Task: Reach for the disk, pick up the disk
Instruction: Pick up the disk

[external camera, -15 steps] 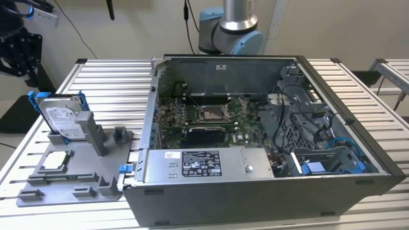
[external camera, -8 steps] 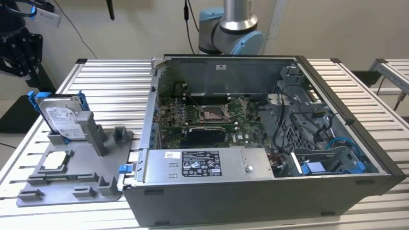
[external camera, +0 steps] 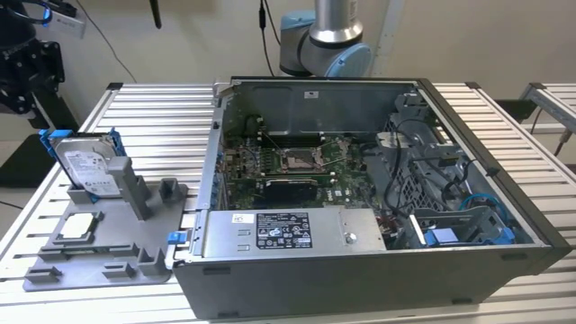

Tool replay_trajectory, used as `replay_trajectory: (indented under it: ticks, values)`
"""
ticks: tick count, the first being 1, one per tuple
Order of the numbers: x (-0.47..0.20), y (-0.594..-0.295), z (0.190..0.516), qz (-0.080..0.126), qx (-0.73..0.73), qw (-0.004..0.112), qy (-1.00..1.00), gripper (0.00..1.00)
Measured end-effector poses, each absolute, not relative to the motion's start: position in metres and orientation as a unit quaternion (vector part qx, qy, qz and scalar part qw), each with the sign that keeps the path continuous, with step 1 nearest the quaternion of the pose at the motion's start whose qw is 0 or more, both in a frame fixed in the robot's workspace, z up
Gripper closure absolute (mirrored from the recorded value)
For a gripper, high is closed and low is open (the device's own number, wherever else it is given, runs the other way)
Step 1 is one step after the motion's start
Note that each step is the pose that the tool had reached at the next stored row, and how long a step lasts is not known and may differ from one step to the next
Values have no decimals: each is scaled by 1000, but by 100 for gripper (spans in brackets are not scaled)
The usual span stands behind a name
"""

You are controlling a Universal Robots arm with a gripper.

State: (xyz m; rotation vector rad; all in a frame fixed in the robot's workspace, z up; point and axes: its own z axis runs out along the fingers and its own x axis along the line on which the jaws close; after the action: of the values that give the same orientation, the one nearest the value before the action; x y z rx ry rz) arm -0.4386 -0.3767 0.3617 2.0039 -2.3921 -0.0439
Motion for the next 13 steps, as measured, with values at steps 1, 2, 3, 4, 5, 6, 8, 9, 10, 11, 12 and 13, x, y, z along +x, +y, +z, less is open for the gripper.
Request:
replay_trajectory:
  ticks: [1,2,3,4,5,6,8,9,10,11,12,13]
  values:
    - [-439,-377,362,-14,642,10,-766,0]
    - [-439,-377,361,-14,642,10,-766,0]
    - [-439,-377,361,-14,642,10,-766,0]
    - [-439,-377,360,-14,642,10,-766,0]
    - [-439,-377,358,-14,642,10,-766,0]
    - [-439,-377,356,-14,643,10,-766,0]
    - [-439,-377,352,-14,644,10,-765,0]
    - [-439,-377,351,-14,645,10,-764,0]
    - [-438,-377,349,-14,646,10,-763,0]
    - [-438,-377,347,-14,647,10,-762,0]
    - [-438,-377,346,-14,648,10,-761,0]
    - [-438,-377,345,-14,649,10,-761,0]
